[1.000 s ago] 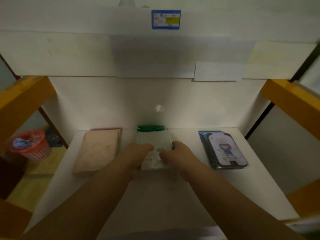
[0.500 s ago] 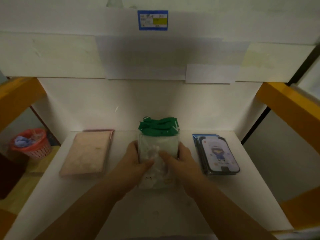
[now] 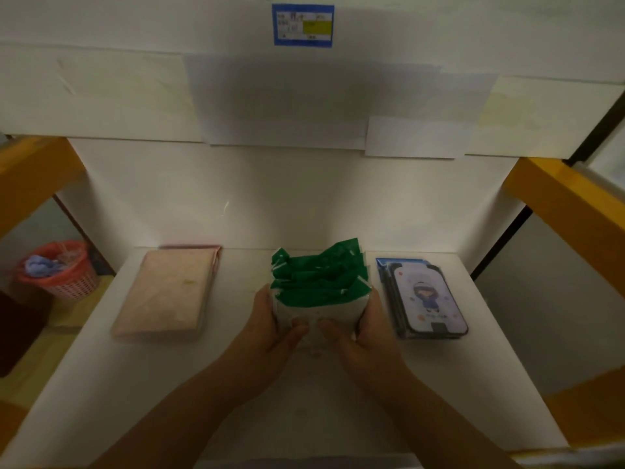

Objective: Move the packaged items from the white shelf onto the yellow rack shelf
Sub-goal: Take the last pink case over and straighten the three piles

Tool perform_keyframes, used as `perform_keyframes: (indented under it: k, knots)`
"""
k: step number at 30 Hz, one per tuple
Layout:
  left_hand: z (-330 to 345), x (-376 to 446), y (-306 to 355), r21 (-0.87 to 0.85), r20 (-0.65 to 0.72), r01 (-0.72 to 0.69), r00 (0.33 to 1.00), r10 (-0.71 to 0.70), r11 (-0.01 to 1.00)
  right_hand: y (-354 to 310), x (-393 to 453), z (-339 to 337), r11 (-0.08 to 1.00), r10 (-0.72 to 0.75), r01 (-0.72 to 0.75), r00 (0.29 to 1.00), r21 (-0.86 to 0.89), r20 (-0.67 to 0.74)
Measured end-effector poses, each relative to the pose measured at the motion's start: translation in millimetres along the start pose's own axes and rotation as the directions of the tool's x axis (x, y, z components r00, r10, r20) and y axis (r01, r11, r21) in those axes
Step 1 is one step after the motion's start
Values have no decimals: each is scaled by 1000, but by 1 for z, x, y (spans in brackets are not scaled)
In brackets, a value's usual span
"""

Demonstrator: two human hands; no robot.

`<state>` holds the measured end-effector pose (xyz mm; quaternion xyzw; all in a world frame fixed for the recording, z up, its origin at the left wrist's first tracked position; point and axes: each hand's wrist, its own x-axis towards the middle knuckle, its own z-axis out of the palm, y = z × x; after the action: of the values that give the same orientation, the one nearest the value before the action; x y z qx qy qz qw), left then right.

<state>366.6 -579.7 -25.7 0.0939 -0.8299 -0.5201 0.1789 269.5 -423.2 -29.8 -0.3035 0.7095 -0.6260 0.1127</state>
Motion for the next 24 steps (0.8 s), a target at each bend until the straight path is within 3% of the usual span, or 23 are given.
perform_keyframes:
  k: [13,17,21,24]
  knots:
    - [8,3,-16,48,-52,-117,992,119,992,4,1,3,998,58,-55,996,-37,67]
    - [0,17,-11,21,-90,142,986,-140,990,-7,20,9,979,187,-189,982,-72,-40]
    - [-10,31,2,-12,-86,380,921,-379,925,-24,44,19,888,454,-455,890,-63,-38]
    - [-10,40,2,110,-168,478,873,-458,871,-25,64,31,806,576,-574,817,-145,-29]
